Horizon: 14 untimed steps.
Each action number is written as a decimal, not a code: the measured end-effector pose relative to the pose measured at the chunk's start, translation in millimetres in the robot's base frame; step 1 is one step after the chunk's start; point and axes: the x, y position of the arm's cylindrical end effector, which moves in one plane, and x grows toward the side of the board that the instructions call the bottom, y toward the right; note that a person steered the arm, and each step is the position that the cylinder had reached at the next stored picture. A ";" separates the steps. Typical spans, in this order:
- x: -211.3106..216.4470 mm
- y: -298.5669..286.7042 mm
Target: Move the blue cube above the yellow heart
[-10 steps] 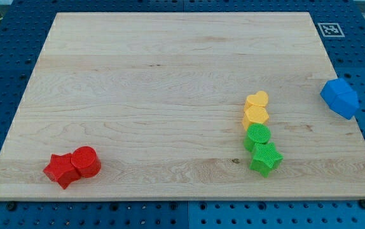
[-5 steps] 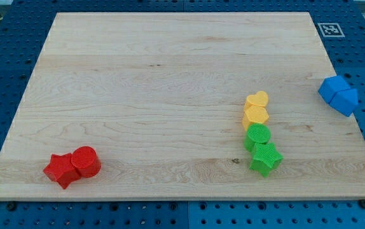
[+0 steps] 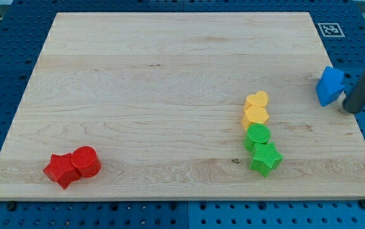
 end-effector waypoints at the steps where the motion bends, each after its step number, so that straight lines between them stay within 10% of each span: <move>1: -20.3 16.3; 14: -78.1 -162.5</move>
